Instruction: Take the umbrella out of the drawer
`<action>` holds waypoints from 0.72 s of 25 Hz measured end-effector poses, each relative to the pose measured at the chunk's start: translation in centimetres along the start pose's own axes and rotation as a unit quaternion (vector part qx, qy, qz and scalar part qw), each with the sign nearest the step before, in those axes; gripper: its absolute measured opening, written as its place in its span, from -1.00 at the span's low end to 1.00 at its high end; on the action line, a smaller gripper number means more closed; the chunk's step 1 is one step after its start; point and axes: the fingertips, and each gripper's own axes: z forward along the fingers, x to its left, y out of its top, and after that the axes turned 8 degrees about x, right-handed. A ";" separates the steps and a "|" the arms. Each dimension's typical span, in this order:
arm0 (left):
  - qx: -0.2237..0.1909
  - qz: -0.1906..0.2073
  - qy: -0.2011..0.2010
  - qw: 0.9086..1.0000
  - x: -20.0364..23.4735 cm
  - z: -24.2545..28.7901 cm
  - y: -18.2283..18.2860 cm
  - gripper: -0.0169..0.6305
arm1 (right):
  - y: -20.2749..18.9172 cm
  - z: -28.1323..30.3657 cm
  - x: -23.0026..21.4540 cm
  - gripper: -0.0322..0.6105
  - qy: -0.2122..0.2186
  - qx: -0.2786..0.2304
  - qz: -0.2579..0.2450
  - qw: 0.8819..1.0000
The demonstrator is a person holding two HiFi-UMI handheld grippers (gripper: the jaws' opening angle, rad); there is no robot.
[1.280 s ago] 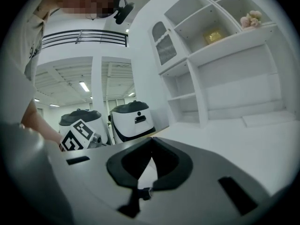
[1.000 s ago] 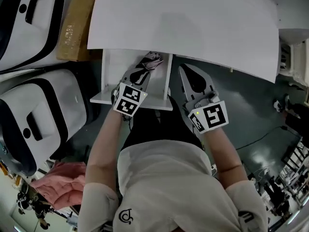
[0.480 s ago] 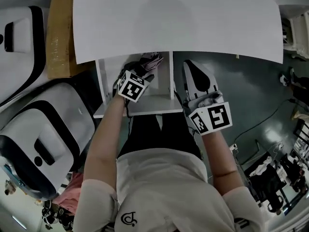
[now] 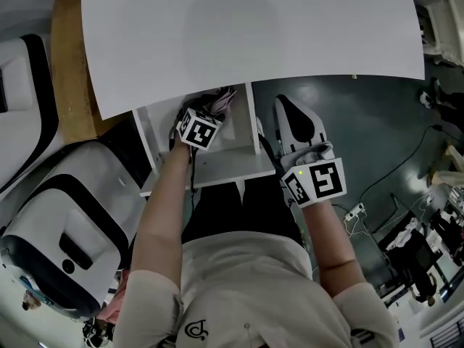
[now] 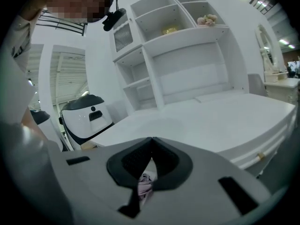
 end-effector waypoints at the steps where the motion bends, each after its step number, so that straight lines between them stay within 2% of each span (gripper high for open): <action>1: -0.006 -0.012 0.004 1.000 0.2 -0.1 0.1 0.12 | -0.2 0.0 -0.1 -0.88 -0.002 0.002 0.003 1.000; 2: -0.011 -0.022 0.011 1.000 0.5 -0.2 0.2 -0.03 | -0.3 0.1 -0.2 -0.88 -0.003 0.005 0.005 1.000; 9: -0.003 -0.016 0.061 0.998 1.2 -0.1 0.2 -0.17 | -1.4 0.6 -0.3 -0.88 -0.005 0.022 0.008 1.000; 15: 0.024 -0.038 0.029 0.999 0.4 -0.3 -1.5 -0.25 | -1.3 0.7 1.4 -0.88 0.013 0.025 -0.004 1.000; 18: 0.024 -0.036 0.027 0.999 0.0 -0.8 -2.3 -0.26 | -0.5 0.5 2.0 -0.88 0.022 0.019 -0.015 0.999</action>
